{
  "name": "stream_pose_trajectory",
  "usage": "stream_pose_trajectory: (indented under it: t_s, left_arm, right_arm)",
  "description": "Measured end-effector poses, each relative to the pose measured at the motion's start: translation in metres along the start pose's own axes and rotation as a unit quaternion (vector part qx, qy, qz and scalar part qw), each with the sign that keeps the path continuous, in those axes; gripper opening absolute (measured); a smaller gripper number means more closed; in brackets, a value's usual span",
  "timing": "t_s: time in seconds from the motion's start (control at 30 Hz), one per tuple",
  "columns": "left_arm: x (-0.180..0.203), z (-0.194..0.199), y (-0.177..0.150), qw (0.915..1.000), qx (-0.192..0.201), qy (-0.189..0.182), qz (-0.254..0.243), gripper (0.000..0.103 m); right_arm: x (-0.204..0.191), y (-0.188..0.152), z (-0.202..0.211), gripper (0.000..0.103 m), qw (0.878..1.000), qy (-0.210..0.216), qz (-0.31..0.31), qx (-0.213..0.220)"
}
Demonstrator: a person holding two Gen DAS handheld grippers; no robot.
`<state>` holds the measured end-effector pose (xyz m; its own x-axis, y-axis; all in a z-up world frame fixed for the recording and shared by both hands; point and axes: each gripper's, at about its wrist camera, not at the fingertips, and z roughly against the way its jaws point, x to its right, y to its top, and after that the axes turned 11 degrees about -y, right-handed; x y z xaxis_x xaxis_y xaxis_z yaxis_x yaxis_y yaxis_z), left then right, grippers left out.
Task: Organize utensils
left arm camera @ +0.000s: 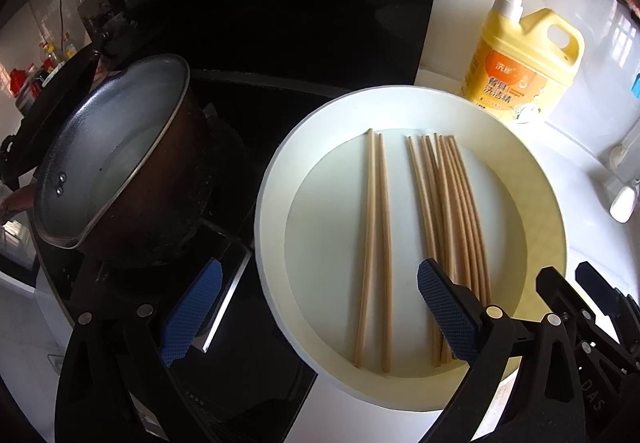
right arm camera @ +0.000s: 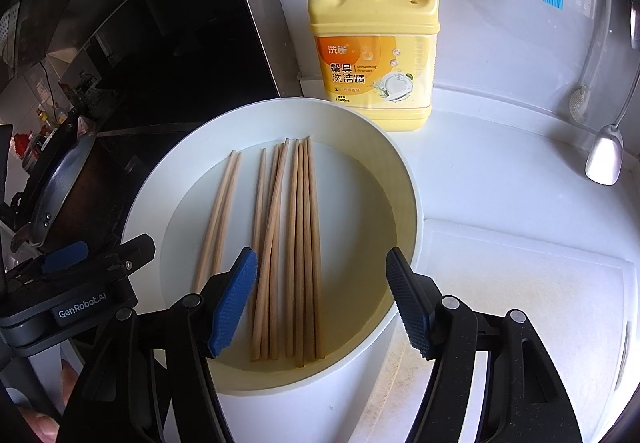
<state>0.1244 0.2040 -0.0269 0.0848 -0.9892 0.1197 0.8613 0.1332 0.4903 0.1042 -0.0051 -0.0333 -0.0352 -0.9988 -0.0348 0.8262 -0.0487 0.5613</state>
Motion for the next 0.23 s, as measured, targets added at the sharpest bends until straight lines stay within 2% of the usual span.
stream_pose_trajectory:
  t_s: [0.23]
  left_arm:
    - [-0.0025,-0.0026,0.0011,0.9999,-0.007,0.002,0.008,0.097]
  right_arm:
    - [-0.0001,-0.0002,0.0007,0.064,1.0,0.0,-0.001,0.0]
